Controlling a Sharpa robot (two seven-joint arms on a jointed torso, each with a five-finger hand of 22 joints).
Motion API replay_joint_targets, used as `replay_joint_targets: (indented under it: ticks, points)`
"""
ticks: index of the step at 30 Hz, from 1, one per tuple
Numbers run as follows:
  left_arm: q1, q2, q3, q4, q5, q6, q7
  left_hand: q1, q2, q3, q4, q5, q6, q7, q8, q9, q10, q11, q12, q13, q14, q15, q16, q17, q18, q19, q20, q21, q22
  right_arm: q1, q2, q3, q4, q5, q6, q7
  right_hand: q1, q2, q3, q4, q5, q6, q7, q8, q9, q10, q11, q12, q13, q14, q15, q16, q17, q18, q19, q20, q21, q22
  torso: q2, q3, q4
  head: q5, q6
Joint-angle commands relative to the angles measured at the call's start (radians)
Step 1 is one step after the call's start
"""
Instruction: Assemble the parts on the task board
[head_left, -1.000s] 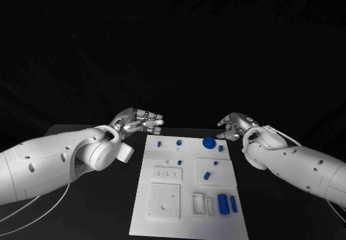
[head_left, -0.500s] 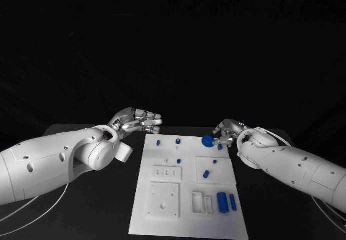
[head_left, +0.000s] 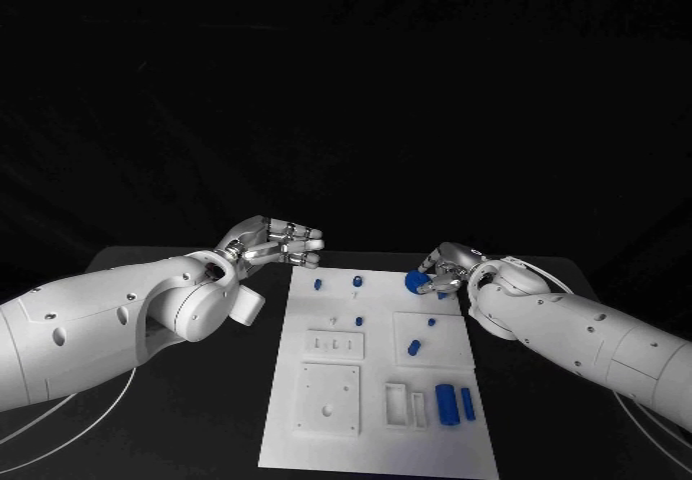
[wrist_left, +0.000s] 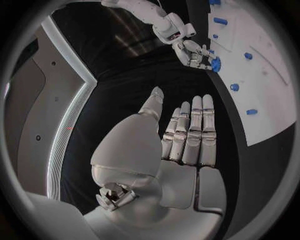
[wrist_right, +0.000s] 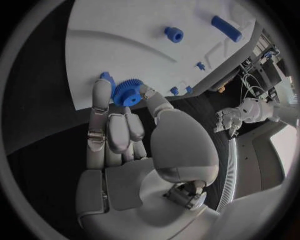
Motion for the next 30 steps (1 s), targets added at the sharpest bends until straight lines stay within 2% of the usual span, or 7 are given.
replay_joint_targets:
  ticks: [1, 8, 13, 17, 23, 30]
  points:
    - [0.0, 0.002, 0.001, 0.002, 0.006, 0.019, 0.009, 0.002, 0.01, -0.001, -0.004, 0.001, 0.001, 0.002, -0.002, -0.001, 0.001, 0.002, -0.004, 0.0, 0.004, 0.004, -0.003, 0.001, 0.008, 0.002, 0.005, -0.004, 0.0, -0.001, 0.002, 0.0, -0.003, -0.003, 0.061, -0.01, 0.0, 0.013, -0.006, 0.001, 0.002, -0.008, -0.002, -0.003, -0.001, 0.013, 0.0, 0.008, 0.007, 0.007, -0.002, 0.009, 0.004, 0.002, 0.009, -0.002, -0.006, 0.005, 0.0, 0.0009, -0.0005, 0.002, -0.002]
    - [0.0, 0.002, 0.001, 0.002, 0.005, 0.02, 0.008, 0.002, 0.01, -0.001, -0.004, 0.001, 0.001, 0.002, -0.002, -0.001, 0.001, 0.002, -0.004, 0.0, 0.004, 0.004, -0.003, 0.001, 0.008, 0.002, 0.005, -0.004, 0.0, -0.001, 0.002, 0.001, -0.009, -0.012, 0.075, -0.037, -0.001, 0.021, 0.009, -0.002, -0.007, -0.007, -0.005, -0.003, -0.001, 0.02, -0.004, 0.007, 0.011, 0.006, -0.004, 0.018, 0.01, 0.001, 0.015, -0.005, -0.012, 0.021, 0.0, 0.0013, -0.0006, 0.003, -0.004]
    - [0.0, 0.002, 0.001, 0.002, 0.005, 0.021, 0.007, 0.001, 0.011, -0.002, -0.004, 0.001, 0.001, 0.003, -0.002, -0.001, 0.001, 0.002, -0.004, 0.0, 0.004, 0.005, -0.003, 0.001, 0.008, 0.002, 0.005, -0.004, 0.0, -0.001, 0.003, 0.001, -0.008, -0.016, 0.087, -0.054, -0.001, 0.025, 0.012, -0.002, -0.009, -0.02, -0.011, -0.003, -0.003, 0.02, -0.013, -0.001, 0.01, 0.006, -0.011, 0.022, 0.015, -0.001, 0.02, -0.009, -0.017, 0.029, 0.0, 0.0014, -0.0018, 0.005, -0.005]
    - [0.0, 0.002, 0.001, 0.002, 0.005, 0.022, 0.007, 0.001, 0.011, -0.002, -0.004, 0.001, 0.001, 0.003, -0.002, -0.001, 0.0, 0.002, -0.004, 0.0, 0.003, 0.005, -0.003, 0.001, 0.009, 0.001, 0.006, -0.004, 0.0, -0.001, 0.005, 0.001, -0.009, -0.018, 0.088, -0.064, 0.001, 0.029, 0.018, -0.005, -0.017, -0.035, -0.01, -0.003, -0.005, 0.024, -0.014, -0.003, 0.011, 0.007, -0.012, 0.021, 0.015, -0.005, 0.023, -0.012, -0.023, 0.034, 0.0, 0.0014, -0.0012, 0.005, -0.005]
    - [0.0, 0.002, 0.001, 0.001, 0.005, 0.022, 0.007, 0.001, 0.011, -0.002, -0.004, 0.001, 0.001, 0.003, -0.002, -0.001, 0.0, 0.002, -0.004, 0.0, 0.003, 0.005, -0.003, 0.001, 0.009, 0.001, 0.006, -0.004, 0.0, 0.0, 0.005, 0.001, -0.007, -0.024, 0.082, -0.07, -0.003, 0.031, 0.058, -0.014, -0.046, 0.018, -0.01, -0.004, -0.004, 0.027, -0.006, 0.0, 0.017, 0.007, -0.009, 0.022, 0.018, -0.002, 0.025, -0.01, -0.031, 0.048, -0.001, 0.0008, -0.0015, 0.005, -0.006]
    - [0.0, 0.002, 0.001, 0.002, 0.005, 0.021, 0.006, 0.001, 0.011, -0.002, -0.004, 0.001, 0.001, 0.003, -0.002, -0.001, 0.0, 0.002, -0.004, 0.0, 0.003, 0.005, -0.003, 0.001, 0.009, 0.001, 0.006, -0.004, 0.0, 0.0, 0.006, 0.001, 0.002, -0.033, 0.074, -0.073, -0.019, 0.032, 0.089, -0.008, -0.055, 0.069, -0.015, -0.004, -0.003, 0.032, -0.003, 0.006, 0.022, 0.008, -0.009, 0.029, 0.024, -0.002, 0.027, -0.01, -0.036, 0.067, -0.001, 0.0006, -0.0017, 0.004, -0.007]
